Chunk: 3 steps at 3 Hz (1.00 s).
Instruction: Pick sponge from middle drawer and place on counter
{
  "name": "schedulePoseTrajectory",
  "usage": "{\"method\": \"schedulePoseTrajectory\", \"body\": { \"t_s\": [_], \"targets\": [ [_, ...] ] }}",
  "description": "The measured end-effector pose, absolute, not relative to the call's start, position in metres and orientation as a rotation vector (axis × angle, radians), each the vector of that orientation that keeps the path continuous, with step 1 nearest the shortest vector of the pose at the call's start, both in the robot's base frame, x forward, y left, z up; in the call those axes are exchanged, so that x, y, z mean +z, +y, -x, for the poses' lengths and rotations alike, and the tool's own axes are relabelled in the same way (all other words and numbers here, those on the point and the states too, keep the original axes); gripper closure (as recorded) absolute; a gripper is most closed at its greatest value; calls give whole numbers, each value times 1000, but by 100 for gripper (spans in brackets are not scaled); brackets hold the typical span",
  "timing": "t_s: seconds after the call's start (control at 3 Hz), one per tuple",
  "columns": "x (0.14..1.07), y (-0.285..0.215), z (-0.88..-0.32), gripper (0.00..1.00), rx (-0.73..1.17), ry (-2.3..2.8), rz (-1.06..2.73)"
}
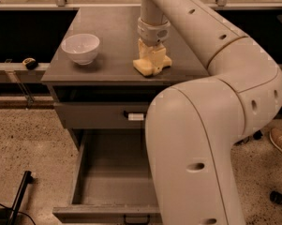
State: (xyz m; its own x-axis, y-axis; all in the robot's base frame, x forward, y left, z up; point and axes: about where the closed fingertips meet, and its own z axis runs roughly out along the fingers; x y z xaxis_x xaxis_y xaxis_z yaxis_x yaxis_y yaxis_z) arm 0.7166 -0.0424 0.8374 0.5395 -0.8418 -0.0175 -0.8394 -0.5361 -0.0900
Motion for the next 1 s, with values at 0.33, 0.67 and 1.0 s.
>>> {"method": "schedulePoseTrajectory", "body": {
  "t_s": [0.33, 0.67, 1.0],
  "targets": [
    [857, -42, -713, 100, -61, 1514, 2603],
    [874, -44, -707, 100, -65, 1558, 2534],
    [929, -55, -654, 100, -114, 1656, 2307]
  ]
}}
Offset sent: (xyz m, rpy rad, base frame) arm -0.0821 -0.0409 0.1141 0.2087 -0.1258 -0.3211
